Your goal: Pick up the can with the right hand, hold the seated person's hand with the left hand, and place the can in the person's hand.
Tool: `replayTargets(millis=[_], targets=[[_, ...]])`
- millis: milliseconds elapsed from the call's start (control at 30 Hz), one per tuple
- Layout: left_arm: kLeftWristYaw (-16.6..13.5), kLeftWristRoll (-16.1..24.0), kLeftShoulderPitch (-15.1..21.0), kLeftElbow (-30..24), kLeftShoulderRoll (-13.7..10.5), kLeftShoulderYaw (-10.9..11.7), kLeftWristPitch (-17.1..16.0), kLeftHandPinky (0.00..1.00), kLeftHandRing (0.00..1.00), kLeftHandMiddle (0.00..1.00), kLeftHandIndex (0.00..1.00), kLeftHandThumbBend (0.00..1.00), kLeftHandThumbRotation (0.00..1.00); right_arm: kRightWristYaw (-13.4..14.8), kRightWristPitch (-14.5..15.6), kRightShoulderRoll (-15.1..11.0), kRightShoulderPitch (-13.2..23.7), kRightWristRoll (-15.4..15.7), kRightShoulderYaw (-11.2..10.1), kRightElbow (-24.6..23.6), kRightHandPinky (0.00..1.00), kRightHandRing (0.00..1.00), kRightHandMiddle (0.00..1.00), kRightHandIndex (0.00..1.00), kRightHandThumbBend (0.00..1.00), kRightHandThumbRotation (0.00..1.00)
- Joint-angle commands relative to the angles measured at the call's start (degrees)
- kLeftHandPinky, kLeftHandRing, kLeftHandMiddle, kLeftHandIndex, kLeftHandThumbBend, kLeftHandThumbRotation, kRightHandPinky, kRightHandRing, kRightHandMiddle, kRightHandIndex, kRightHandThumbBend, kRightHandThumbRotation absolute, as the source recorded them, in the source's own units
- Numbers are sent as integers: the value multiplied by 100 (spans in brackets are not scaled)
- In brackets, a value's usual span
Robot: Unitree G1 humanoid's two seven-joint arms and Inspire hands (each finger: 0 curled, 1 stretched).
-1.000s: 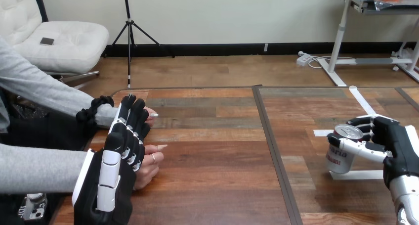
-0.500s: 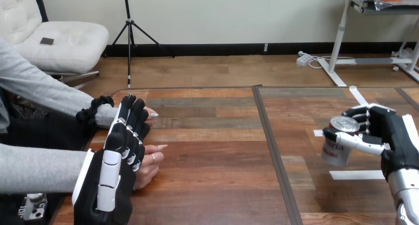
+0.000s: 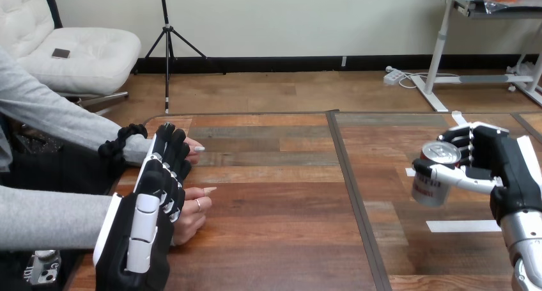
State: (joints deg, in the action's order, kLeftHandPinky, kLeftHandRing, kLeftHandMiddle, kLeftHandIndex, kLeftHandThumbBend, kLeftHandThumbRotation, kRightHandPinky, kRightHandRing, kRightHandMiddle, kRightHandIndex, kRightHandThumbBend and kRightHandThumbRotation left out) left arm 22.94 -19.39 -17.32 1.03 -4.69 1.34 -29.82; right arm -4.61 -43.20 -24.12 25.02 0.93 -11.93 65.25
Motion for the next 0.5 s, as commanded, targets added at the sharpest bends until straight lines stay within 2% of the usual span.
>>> replayTargets(millis=[0,467], targets=[[-80,111,290,-108,52,87,-156,100,100,100,98,59,91,-25,-257,-38,391,-83,-8,-448,27,30,40,40,87,0],[-196,318,377,3,27,115,-315,99,100,100,96,57,88,-126,-211,10,348,-133,-10,-646,26,30,40,40,86,0]])
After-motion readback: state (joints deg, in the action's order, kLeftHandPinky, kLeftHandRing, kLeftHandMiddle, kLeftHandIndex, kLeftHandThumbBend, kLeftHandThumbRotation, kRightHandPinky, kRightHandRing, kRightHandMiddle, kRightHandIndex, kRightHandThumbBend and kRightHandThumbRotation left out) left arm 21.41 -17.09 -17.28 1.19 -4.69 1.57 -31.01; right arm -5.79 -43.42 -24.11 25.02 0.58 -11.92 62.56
